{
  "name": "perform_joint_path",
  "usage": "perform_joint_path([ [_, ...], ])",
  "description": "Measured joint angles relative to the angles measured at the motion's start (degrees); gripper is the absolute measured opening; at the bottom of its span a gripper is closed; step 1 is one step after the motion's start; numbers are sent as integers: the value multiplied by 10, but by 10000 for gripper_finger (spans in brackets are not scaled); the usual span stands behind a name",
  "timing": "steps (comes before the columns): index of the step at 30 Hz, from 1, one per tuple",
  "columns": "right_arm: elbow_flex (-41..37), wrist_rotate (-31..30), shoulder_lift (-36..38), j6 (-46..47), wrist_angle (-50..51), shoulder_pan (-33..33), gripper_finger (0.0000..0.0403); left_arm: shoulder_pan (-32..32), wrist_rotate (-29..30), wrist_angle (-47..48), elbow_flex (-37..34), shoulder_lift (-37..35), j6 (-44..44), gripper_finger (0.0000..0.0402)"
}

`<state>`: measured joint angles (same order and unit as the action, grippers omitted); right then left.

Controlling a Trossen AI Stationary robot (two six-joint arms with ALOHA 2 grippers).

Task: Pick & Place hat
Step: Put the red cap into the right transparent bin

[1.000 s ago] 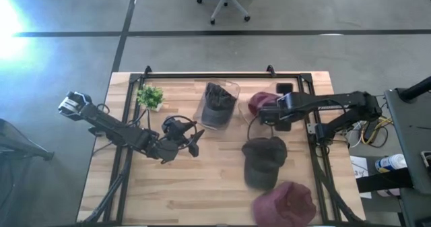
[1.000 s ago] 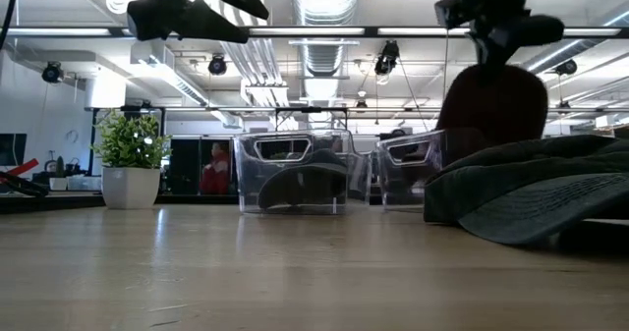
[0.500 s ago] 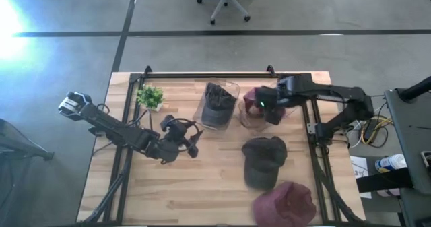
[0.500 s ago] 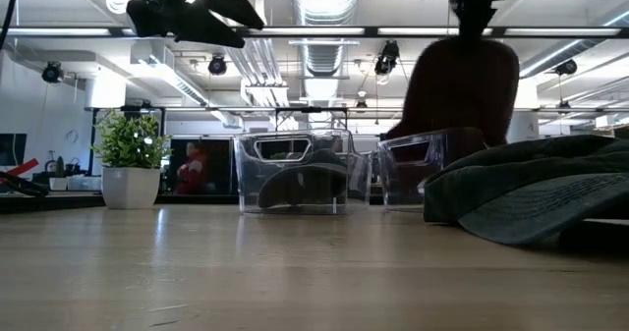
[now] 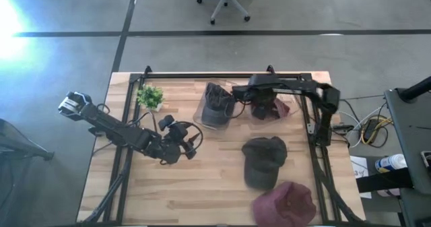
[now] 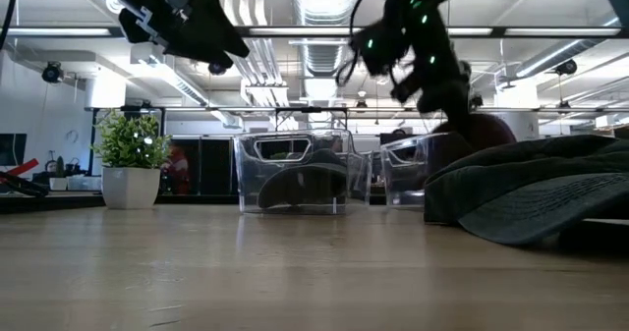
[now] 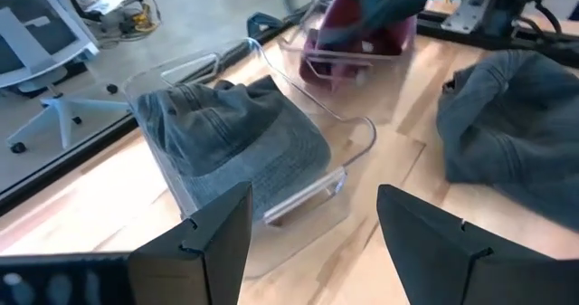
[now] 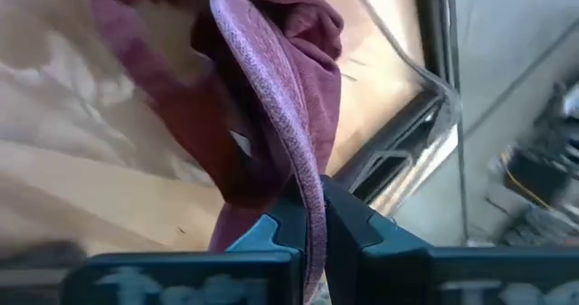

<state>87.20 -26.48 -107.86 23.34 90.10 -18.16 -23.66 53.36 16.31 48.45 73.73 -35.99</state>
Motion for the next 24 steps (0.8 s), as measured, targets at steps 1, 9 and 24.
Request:
perform_joint_path([
  [1, -1, -12, -13, 3, 1, -1, 12, 0, -3, 2, 0, 0, 0, 231],
  [9, 2, -46, -72, 70, 10, 2, 13, 0, -24, 2, 0, 0, 2, 231],
  [24, 2, 16, -2, 124, -76, 18, 111, 0, -49, 3, 0, 0, 14, 231],
])
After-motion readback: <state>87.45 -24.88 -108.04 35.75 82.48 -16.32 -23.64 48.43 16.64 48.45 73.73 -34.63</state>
